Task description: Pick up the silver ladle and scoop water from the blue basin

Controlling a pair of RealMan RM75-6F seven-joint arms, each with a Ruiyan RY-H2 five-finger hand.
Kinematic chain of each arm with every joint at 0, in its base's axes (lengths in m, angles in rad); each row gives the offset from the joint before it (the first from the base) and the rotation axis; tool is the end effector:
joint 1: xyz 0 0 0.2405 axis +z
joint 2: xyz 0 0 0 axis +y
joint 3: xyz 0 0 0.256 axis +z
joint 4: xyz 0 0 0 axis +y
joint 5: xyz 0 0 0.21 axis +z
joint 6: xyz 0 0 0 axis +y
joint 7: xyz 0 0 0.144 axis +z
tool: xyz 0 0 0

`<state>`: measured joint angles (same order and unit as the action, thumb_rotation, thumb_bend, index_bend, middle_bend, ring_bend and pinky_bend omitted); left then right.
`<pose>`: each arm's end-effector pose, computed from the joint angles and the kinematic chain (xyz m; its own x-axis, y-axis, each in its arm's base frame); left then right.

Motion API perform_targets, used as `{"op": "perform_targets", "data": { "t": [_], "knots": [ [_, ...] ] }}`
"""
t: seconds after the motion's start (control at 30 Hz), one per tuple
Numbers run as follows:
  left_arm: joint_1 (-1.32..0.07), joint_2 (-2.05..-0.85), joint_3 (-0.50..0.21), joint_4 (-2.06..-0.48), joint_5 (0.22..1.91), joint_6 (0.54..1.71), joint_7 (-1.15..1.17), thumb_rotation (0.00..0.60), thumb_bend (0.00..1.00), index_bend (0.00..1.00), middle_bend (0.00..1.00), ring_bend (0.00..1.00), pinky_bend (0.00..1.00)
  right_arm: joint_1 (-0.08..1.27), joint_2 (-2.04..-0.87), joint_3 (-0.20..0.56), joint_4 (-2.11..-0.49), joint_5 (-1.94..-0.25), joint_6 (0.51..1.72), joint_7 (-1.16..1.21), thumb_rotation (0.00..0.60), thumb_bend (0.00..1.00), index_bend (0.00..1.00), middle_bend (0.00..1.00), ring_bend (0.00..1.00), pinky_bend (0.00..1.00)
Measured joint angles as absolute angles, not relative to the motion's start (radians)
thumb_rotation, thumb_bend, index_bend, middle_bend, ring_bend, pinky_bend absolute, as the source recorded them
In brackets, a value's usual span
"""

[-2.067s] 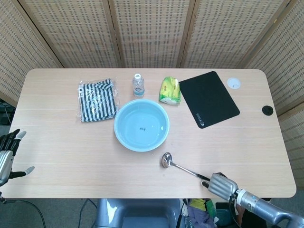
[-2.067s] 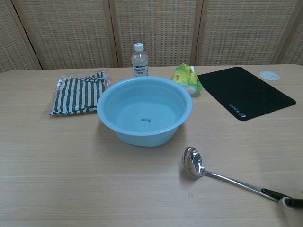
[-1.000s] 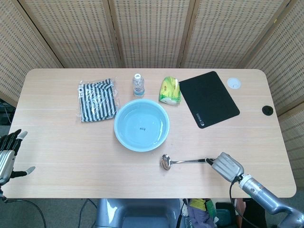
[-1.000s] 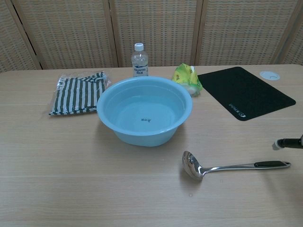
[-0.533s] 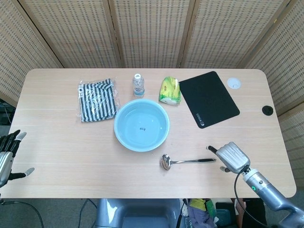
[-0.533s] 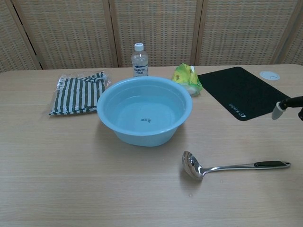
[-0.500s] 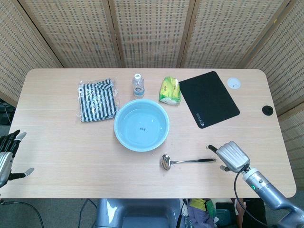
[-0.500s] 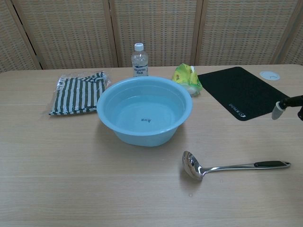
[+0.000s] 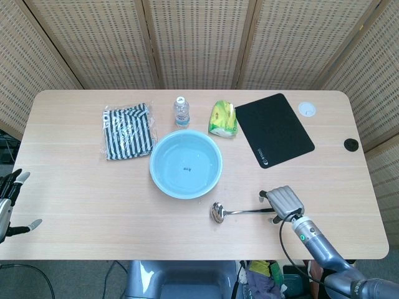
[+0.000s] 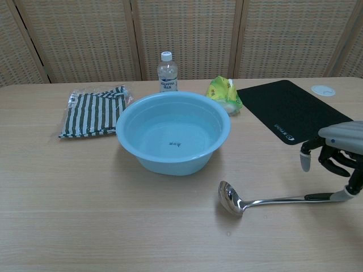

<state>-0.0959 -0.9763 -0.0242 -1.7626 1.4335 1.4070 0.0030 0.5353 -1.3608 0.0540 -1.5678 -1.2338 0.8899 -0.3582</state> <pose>-0.3040 0.1763 0.1796 0.3824 0.1024 0.9183 0.9205 0.0439 -0.3883 -0.2380 -0.2826 0.0138 0.5753 -0.3937 0.7170 -0.8151 -0.3484 0.4628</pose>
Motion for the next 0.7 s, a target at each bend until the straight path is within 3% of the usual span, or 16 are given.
{"op": "perform_targets", "data": {
  "t": [0.43, 0.7],
  "knots": [
    [-0.09, -0.97, -0.023, -1.761, 1.442, 1.417, -0.014, 0.6, 0.0, 0.0, 0.0, 0.0, 0.0, 0.552, -1.496, 0.073, -1.559, -1.05, 0.954, -0.549, 0.6, 0.09, 0.43, 0.79, 0.8, 1.0],
    [-0.09, -0.971, -0.023, -1.762, 1.439, 1.414, -0.01, 0.6, 0.0, 0.0, 0.0, 0.0, 0.0, 0.559, -1.548, 0.073, -1.495, -0.983, 0.986, -0.61, 0.6, 0.15, 0.48, 0.81, 0.82, 1.0]
  ]
}}
